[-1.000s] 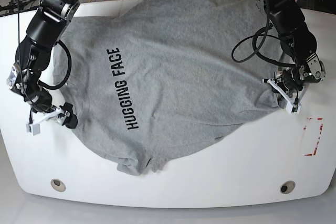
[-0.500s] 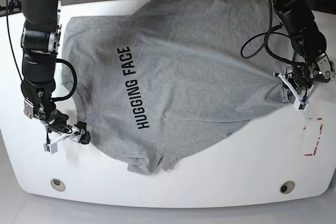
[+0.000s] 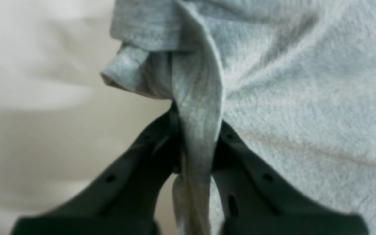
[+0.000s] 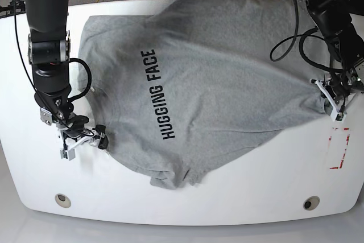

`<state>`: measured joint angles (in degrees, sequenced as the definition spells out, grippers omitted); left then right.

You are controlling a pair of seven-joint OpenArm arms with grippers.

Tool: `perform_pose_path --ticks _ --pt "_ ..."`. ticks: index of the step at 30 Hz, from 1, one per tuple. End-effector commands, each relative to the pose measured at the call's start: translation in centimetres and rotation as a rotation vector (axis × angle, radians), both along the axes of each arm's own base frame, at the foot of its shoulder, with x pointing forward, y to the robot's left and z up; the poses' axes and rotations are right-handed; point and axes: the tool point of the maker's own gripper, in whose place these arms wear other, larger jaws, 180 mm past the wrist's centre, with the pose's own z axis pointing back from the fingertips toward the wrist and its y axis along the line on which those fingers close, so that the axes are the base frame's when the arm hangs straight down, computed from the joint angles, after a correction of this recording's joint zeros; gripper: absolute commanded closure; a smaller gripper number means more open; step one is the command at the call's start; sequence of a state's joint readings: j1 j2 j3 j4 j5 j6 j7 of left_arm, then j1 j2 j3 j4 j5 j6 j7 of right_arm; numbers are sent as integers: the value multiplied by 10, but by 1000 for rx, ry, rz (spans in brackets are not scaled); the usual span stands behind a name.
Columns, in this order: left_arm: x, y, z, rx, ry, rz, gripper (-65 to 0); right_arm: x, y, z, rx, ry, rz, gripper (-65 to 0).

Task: Fold the T-shirt properly
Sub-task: 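Grasp the shirt's side edges with both grippers, then pull the grasped edges apart to stretch the shirt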

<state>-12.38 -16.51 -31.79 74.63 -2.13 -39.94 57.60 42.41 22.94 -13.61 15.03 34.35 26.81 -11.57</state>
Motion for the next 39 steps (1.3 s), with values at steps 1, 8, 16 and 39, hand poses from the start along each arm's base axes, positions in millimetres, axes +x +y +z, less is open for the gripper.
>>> perform_pose_path --ticks 1,8,16,39 --pt "10 8 18 26 -50 -1 0 16 8 18 13 -47 8 -539" --pt "8 17 22 45 -47 4 0 20 53 11 64 -38 59 -537" --pt "8 17 23 46 -48 4 0 25 94 10 112 -47 102 -507" --pt "9 28 29 76 -47 3 0 -43 44 -5 66 -25 117 0"
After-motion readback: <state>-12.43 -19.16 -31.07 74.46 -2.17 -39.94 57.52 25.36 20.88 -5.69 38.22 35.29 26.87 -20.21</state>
